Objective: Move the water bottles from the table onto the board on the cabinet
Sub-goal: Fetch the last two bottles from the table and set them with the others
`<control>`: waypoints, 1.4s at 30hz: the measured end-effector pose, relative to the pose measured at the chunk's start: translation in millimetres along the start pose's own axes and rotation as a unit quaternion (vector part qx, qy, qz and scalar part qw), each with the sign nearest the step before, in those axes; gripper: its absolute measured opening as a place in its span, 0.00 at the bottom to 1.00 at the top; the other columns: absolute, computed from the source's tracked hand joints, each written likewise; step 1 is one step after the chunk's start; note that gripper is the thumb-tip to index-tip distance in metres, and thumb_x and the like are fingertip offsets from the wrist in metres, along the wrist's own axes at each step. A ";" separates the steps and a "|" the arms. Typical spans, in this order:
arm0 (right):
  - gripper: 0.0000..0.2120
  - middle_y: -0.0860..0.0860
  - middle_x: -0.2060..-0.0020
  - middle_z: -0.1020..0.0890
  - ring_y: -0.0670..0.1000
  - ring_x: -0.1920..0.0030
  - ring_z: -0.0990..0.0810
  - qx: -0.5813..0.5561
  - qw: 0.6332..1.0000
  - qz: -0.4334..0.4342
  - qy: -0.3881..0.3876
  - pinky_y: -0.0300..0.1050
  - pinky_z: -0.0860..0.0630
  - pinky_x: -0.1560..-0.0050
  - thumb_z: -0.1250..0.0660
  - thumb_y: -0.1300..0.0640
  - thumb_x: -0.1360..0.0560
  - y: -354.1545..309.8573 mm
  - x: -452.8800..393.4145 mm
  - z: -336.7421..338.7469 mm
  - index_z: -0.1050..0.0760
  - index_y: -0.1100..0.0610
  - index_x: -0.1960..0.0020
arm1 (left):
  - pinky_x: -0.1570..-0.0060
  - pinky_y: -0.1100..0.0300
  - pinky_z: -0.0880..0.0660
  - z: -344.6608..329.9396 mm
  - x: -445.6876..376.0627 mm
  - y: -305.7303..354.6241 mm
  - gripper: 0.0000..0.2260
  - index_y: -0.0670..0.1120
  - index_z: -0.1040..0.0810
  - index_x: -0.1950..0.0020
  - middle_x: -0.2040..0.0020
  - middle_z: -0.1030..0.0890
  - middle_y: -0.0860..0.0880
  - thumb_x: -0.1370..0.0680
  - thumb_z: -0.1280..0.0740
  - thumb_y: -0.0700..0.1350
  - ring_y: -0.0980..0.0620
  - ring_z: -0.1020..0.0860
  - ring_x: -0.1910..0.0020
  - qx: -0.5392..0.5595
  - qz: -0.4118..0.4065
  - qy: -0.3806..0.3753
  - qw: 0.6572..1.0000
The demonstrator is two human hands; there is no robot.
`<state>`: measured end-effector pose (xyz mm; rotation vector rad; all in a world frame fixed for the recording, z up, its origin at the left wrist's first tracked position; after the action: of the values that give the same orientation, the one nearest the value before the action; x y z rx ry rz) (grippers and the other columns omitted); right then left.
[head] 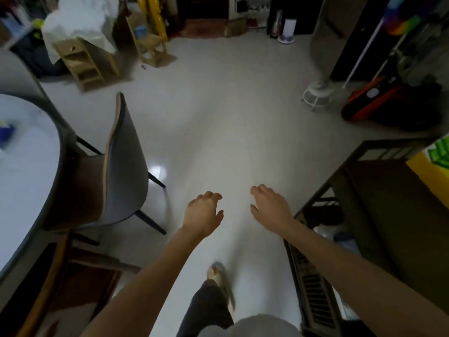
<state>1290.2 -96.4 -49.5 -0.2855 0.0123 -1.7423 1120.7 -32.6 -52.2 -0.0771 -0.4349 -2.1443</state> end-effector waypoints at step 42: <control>0.17 0.54 0.40 0.27 0.56 0.43 0.26 0.100 0.896 0.429 -0.060 0.47 0.31 0.51 0.41 0.55 0.21 -342.6 -1116.3 146.6 0.35 0.57 0.34 | 0.41 0.50 0.28 346.4 -774.0 -626.6 0.20 0.48 0.31 0.30 0.33 0.27 0.47 0.21 0.38 0.50 0.45 0.26 0.37 0.081 0.396 0.086 0.911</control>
<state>1169.1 1074.2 -55.4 -0.1904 -0.1155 -0.8326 1023.9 1017.1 -70.2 0.0291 -0.3892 -1.2960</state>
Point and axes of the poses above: each hand's wrist, its own x-axis away from the middle knuckle, its own z-axis out of the back of the hand, y = z × x, the point moved 3 cm from there along -x, towards the middle knuckle
